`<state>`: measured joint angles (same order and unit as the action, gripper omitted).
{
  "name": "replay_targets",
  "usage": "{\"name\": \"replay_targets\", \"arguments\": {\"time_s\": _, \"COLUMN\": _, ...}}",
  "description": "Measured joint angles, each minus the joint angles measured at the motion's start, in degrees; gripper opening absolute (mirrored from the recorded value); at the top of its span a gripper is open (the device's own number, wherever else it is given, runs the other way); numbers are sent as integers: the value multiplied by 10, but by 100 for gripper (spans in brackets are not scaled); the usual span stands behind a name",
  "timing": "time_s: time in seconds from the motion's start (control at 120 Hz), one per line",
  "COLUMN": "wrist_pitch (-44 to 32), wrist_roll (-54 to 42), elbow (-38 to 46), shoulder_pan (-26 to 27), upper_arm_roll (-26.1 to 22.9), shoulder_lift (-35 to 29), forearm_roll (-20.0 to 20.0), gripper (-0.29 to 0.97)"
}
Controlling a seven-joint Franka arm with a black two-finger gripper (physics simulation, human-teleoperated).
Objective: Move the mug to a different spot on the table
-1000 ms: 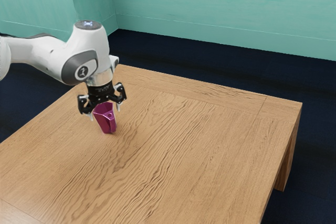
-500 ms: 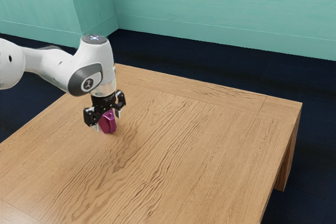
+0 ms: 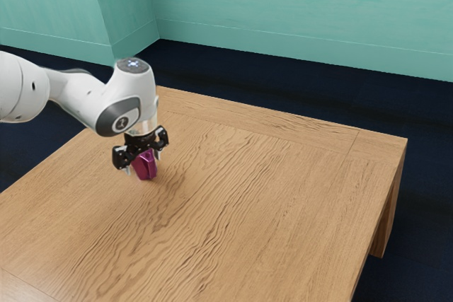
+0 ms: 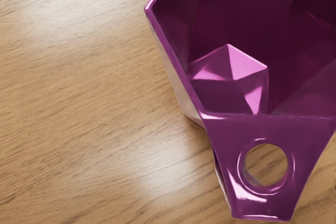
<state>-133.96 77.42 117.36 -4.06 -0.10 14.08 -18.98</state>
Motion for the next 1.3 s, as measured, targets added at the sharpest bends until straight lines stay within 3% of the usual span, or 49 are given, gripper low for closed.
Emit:
{"name": "replay_targets", "arguments": {"time_s": 0.767, "wrist_pitch": -72, "wrist_roll": -27, "elbow": -30, "shoulder_pan": -20, "upper_arm_roll": 1, "shoulder_lift": 67, "forearm_roll": -10, "gripper": 65}}
{"name": "replay_targets", "arguments": {"time_s": 1.05, "wrist_pitch": -82, "wrist_roll": -31, "elbow": -33, "shoulder_pan": -20, "upper_arm_roll": 9, "shoulder_lift": 74, "forearm_roll": -9, "gripper": 46}}
{"name": "replay_targets", "arguments": {"time_s": 1.3, "wrist_pitch": -89, "wrist_roll": -31, "elbow": -33, "shoulder_pan": -20, "upper_arm_roll": 9, "shoulder_lift": 74, "forearm_roll": -6, "gripper": 19}}
